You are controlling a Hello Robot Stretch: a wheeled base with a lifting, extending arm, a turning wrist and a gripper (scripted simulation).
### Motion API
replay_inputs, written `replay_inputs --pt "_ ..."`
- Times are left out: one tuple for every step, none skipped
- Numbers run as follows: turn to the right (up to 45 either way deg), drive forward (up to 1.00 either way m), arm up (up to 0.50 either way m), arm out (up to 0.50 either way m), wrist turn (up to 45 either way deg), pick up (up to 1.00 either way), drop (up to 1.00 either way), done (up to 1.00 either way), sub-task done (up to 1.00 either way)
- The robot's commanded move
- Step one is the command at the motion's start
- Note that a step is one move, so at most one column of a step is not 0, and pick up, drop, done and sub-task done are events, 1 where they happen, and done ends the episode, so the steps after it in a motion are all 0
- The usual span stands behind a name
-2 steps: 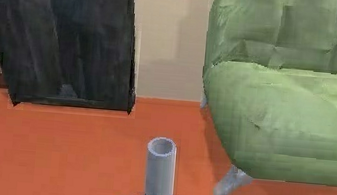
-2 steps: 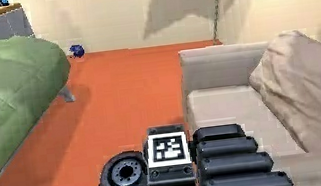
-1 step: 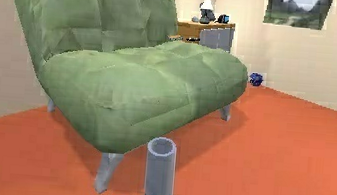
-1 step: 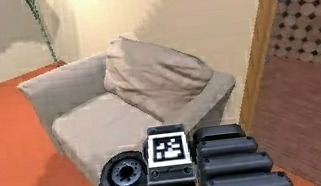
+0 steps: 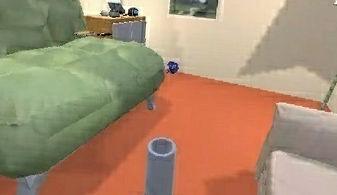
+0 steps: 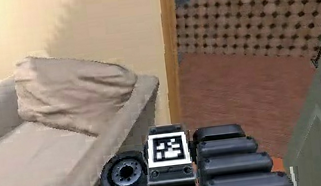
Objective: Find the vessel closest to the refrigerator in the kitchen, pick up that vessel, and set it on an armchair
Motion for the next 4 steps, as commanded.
replay_inputs --pt "0.0 0.3 0.0 0.0 0.0 0.0 0.0 0.0 0.0" --pt "21.0 0.0 0.0 0.0 0.0 0.0 0.0 0.0 0.0" --pt "0.0 0.85 0.0 0.0 0.0 0.0 0.0 0.0 0.0" --pt "-45.0 0.0 0.0 0.0 0.0 0.0 0.0 0.0 0.0"
